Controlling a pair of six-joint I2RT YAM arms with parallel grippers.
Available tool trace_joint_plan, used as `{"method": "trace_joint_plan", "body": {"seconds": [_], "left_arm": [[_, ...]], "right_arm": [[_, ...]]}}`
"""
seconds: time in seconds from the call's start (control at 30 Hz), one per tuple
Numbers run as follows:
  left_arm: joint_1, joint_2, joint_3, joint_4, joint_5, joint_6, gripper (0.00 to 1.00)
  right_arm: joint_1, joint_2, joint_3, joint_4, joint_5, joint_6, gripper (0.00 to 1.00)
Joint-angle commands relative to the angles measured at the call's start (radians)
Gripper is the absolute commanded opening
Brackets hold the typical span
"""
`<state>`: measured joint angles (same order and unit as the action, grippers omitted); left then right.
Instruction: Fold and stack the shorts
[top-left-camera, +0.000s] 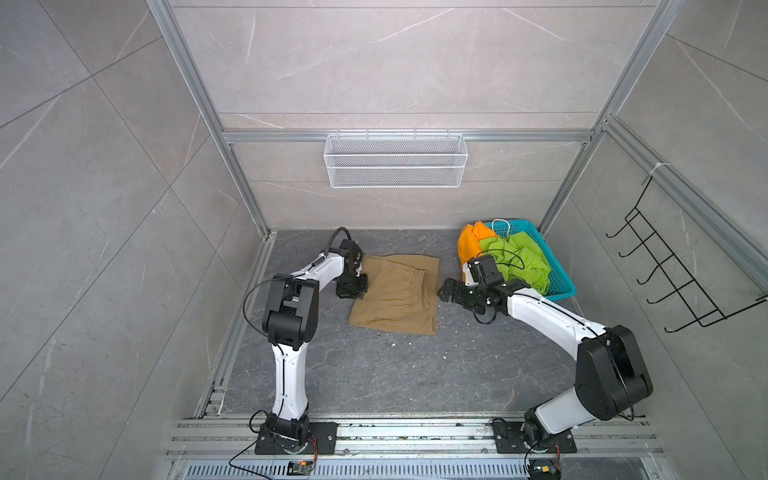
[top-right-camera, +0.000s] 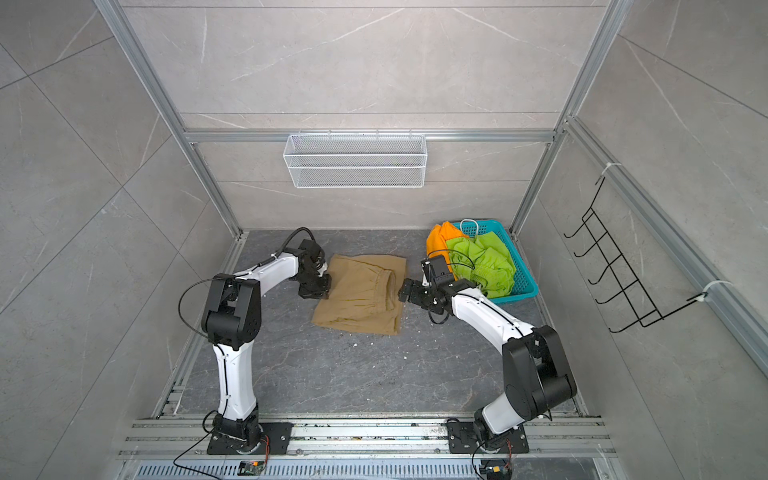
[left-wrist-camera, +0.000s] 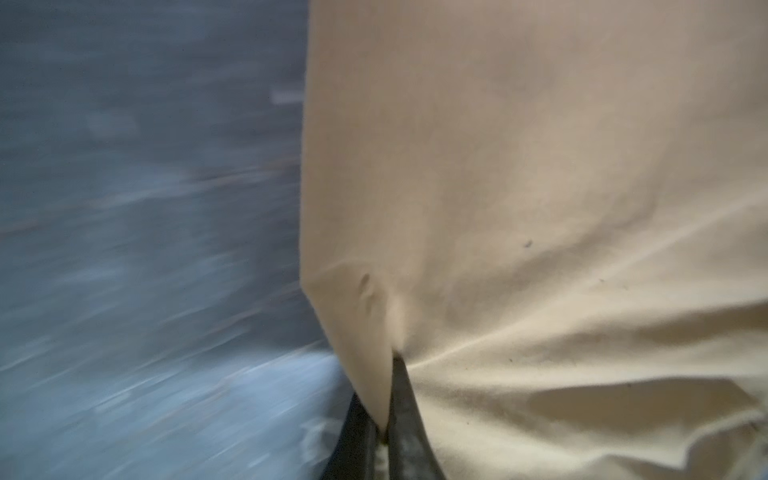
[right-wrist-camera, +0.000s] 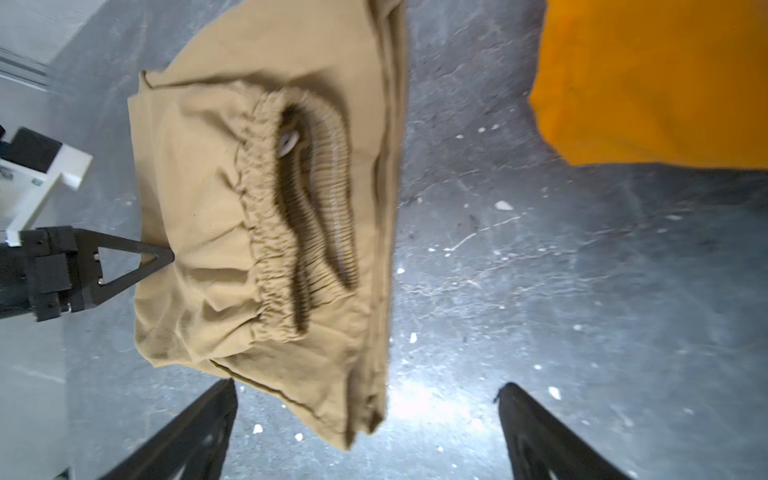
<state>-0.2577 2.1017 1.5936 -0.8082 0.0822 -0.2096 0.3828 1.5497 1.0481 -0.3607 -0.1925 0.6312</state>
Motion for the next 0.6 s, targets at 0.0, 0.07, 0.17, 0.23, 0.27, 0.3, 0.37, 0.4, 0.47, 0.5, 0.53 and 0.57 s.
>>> {"method": "trace_joint_plan", "body": {"seconds": [0.0,0.07,0.17,0.23,0.27,0.3,0.37,0.4,0.47,0.5,0.53,0.57], "left_arm": [[0.058,-0.088,0.026,-0.14,-0.369,0.143,0.0],[0.098,-0.102,0.025,-0.148,-0.476,0.171,0.0],[0.161,-0.121,-0.001,-0.09,-0.601,0.257,0.0],[0.202,-0.126,-0.013,-0.025,-0.639,0.31,0.0],[0.222,-0.125,-0.015,0.002,-0.638,0.325,0.0],[0.248,-0.117,-0.008,0.026,-0.632,0.332,0.0],[0.297,-0.084,0.034,0.025,-0.613,0.322,0.0],[0.322,-0.057,0.068,0.008,-0.602,0.31,0.0],[0.364,-0.008,0.125,-0.016,-0.58,0.295,0.0],[0.383,0.014,0.151,-0.026,-0.564,0.288,0.0],[0.398,0.033,0.171,-0.031,-0.559,0.281,0.0],[0.415,0.052,0.193,-0.037,-0.547,0.271,0.0]], "right_arm": [[0.021,0.002,-0.013,0.076,-0.067,0.067,1.0],[0.048,0.026,0.009,0.083,-0.07,0.077,1.0],[0.097,0.067,0.06,0.074,-0.064,0.084,1.0],[0.132,0.098,0.107,0.058,-0.065,0.081,1.0],[0.146,0.112,0.13,0.048,-0.064,0.077,1.0],[0.159,0.131,0.157,0.036,-0.064,0.072,1.0],[0.176,0.157,0.194,0.021,-0.069,0.069,1.0],[0.181,0.165,0.207,0.017,-0.071,0.07,0.99],[0.185,0.178,0.223,0.013,-0.073,0.07,1.0],[0.186,0.182,0.23,0.008,-0.072,0.069,1.0],[0.186,0.186,0.233,0.004,-0.069,0.066,1.0],[0.186,0.19,0.24,-0.004,-0.063,0.061,1.0]]}}
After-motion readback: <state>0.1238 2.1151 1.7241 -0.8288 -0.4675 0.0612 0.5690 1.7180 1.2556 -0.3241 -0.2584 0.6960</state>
